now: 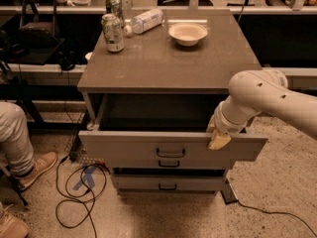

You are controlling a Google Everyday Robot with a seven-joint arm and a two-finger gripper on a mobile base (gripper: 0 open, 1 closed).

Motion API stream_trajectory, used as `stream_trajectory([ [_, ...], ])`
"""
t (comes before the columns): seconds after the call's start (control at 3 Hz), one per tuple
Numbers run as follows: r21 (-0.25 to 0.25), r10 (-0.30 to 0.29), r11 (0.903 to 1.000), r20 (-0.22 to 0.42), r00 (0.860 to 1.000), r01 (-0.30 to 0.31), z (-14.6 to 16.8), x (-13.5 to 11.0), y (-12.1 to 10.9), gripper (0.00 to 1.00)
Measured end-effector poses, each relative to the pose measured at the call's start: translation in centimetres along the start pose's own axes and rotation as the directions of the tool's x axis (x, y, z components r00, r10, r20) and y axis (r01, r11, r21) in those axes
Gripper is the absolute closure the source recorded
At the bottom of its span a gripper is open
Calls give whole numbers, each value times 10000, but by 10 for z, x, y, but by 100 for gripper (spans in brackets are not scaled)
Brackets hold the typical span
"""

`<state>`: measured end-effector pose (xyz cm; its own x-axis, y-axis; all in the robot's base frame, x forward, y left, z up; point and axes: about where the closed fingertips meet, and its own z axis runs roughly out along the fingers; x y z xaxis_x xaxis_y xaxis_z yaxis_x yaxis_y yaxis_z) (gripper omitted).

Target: Open top drawer

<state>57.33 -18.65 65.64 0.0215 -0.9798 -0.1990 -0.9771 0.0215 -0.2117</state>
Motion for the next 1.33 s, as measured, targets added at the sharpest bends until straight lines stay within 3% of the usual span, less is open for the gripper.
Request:
stream_trajectory([
  [0.33, -175, -222, 9996, 1, 9998, 222, -1, -1, 2, 9],
  [0.67, -523, -388, 9979, -132, 9992, 381, -2, -1, 7, 0],
  [1.0, -1236, -591, 9910, -558, 9967, 519, 1, 0, 14, 0],
  [1.33, -2294, -618, 9729, -1386, 9884, 287, -1, 16, 32, 3],
])
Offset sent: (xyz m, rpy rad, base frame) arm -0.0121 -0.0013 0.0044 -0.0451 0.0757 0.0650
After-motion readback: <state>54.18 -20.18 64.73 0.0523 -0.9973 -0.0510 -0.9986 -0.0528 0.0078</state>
